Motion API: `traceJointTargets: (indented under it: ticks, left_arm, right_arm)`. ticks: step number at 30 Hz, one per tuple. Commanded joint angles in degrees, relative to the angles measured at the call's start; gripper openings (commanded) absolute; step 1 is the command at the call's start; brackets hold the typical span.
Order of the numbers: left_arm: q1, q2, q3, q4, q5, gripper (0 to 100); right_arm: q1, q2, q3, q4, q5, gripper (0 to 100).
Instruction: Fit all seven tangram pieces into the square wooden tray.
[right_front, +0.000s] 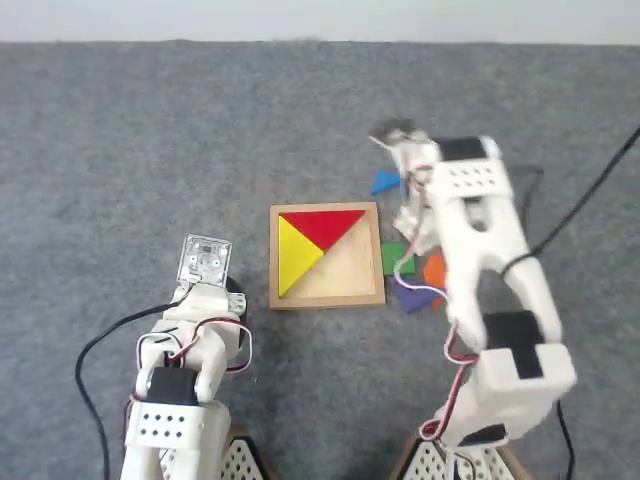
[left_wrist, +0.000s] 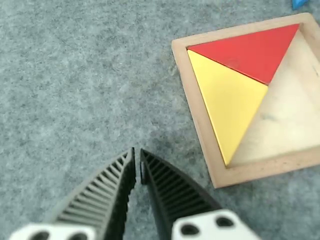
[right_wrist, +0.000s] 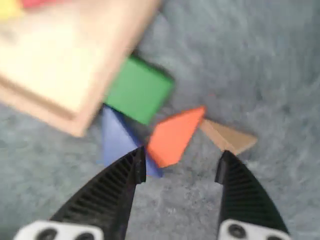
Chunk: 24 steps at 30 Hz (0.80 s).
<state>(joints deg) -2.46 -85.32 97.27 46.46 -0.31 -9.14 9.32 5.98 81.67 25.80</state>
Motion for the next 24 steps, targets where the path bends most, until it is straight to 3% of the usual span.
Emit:
traceJointTargets:
  ticks: [1,6,14,20,24]
  left_arm:
    - [-0.18,-0.7,-0.48,0.26,0.35,2]
    - [-0.18,-0.7,-0.48,0.26,0.35,2]
    - [-0.18,-0.7,-0.48,0.26,0.35,2]
    - [-0.18,-0.7,-0.48,0.26,0.35,2]
    - [-0.18,-0.7,-0.48,0.26,0.35,2]
  right_arm:
    - [4.53,-7.16,14.59,-11.91,-0.79,24.2]
    - [2.42,-6.99,20.4,-15.6,-0.88,24.3]
    - [1.89,-7.25,20.66,-20.7,-8.26,24.4]
    - [2.68,-12.97,18.81,-16.04,-5.27,24.4]
    - [2.68,-14.02,19.78,-17.54,-16.0,24.2]
